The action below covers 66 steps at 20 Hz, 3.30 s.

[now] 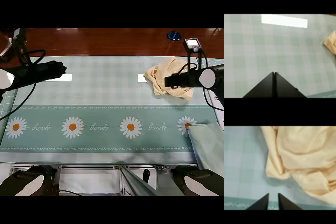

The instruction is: Fold the shirts.

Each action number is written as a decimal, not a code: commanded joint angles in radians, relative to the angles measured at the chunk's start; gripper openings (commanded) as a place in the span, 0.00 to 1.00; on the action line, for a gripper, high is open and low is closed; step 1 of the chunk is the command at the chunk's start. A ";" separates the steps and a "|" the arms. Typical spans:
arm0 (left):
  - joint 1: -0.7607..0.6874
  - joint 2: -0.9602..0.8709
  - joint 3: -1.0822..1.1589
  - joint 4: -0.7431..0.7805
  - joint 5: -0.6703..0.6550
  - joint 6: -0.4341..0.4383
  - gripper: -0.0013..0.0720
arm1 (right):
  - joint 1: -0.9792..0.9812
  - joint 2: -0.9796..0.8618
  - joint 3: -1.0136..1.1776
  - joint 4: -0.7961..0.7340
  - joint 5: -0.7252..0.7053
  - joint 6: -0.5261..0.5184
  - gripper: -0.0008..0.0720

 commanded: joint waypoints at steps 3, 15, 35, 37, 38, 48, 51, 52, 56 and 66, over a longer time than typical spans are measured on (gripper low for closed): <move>0.002 -0.011 0.000 0.004 0.178 0.012 0.61 | -0.109 -0.116 0.016 -0.302 -0.309 0.369 0.59; -0.022 -0.173 0.000 0.004 -0.223 0.062 0.71 | -0.291 -0.684 0.435 0.156 0.031 0.030 0.57; 0.141 0.537 -0.486 0.068 -0.461 0.066 0.71 | -0.155 0.117 0.732 0.502 0.139 -0.287 0.04; 0.141 0.545 -0.494 0.072 -0.404 -0.008 0.71 | -0.102 0.151 0.797 0.503 0.171 -0.316 0.04; 0.141 0.544 -0.494 0.070 -0.367 -0.023 0.71 | -0.068 0.170 0.807 0.497 0.151 -0.344 0.04; 0.141 0.544 -0.494 0.051 -0.320 -0.033 0.71 | 0.391 0.086 0.593 0.579 0.281 -0.285 0.04; 0.141 0.544 -0.494 0.051 -0.320 -0.033 0.71 | 0.540 -0.007 0.423 0.581 0.135 -0.243 0.04; 0.141 0.544 -0.494 0.051 -0.321 -0.033 0.71 | 0.573 -0.053 0.395 0.581 0.110 -0.238 0.04; 0.141 0.544 -0.494 0.051 -0.322 -0.033 0.71 | 0.628 -0.240 0.388 0.626 0.066 -0.193 0.04; 0.140 0.501 -0.495 0.023 -0.499 -0.025 0.71 | 0.196 -0.093 0.385 0.419 0.310 -0.123 0.58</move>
